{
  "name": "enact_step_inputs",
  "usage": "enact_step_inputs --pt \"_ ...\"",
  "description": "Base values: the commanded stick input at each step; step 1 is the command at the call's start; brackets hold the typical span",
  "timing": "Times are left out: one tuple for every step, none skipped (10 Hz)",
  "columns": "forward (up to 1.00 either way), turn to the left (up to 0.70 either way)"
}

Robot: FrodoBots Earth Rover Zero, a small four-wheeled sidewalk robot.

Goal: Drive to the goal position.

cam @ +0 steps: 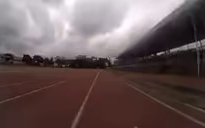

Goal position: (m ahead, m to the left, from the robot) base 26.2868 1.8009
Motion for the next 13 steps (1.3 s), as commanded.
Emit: enact_step_inputs --pt "0.70 0.00" --pt "0.70 0.00" --pt "0.70 0.00" --pt "0.70 0.00" --pt "0.70 0.00" --pt "0.70 0.00" --pt "0.70 0.00" --pt "0.70 0.00" --pt "0.70 0.00" --pt "0.70 0.00" --pt "0.70 0.00" --pt "0.70 0.00" --pt "0.70 0.00"
